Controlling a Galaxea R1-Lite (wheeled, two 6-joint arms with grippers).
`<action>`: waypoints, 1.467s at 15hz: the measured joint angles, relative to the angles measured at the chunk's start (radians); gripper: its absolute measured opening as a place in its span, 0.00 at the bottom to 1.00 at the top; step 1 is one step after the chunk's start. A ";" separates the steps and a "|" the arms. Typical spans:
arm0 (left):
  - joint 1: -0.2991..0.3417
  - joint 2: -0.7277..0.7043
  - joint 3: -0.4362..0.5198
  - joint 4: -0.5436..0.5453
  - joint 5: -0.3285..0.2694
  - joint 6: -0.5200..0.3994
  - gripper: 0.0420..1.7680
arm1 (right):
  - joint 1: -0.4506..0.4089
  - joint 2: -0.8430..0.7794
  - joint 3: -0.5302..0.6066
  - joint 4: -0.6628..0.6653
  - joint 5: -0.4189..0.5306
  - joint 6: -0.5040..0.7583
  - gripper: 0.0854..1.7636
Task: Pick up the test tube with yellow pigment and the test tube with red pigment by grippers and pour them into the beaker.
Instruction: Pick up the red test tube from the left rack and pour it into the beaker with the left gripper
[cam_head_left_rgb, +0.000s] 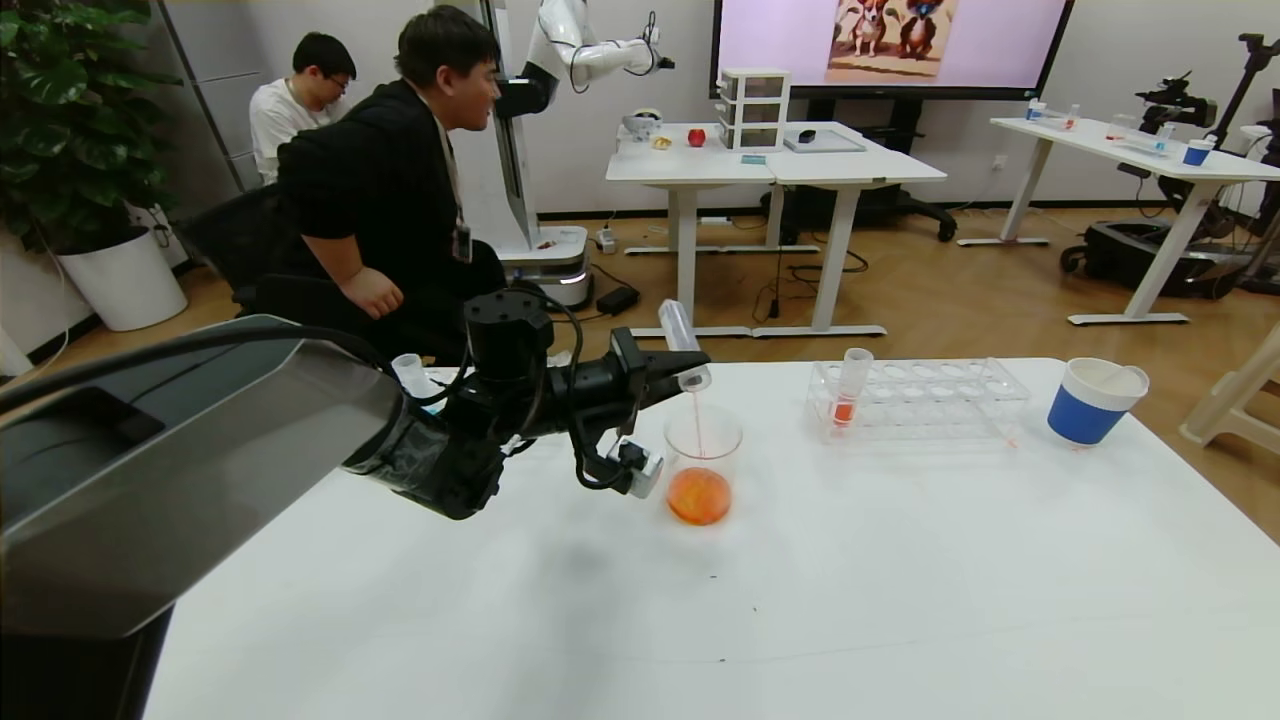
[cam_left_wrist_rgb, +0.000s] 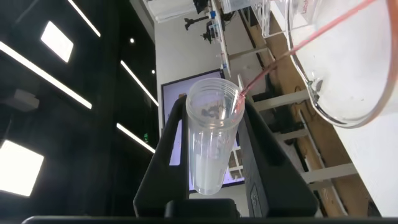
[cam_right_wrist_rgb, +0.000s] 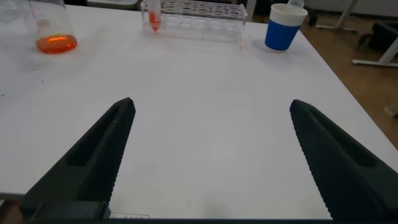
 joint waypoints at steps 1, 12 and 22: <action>-0.003 0.000 0.000 0.000 -0.001 0.001 0.26 | 0.000 0.000 0.000 0.000 0.000 0.000 0.98; 0.004 -0.020 0.009 -0.039 0.103 -0.444 0.26 | 0.000 0.000 0.000 0.000 0.000 0.000 0.98; -0.075 -0.043 0.036 -0.222 1.073 -1.597 0.26 | 0.000 0.000 0.000 0.000 0.001 0.000 0.98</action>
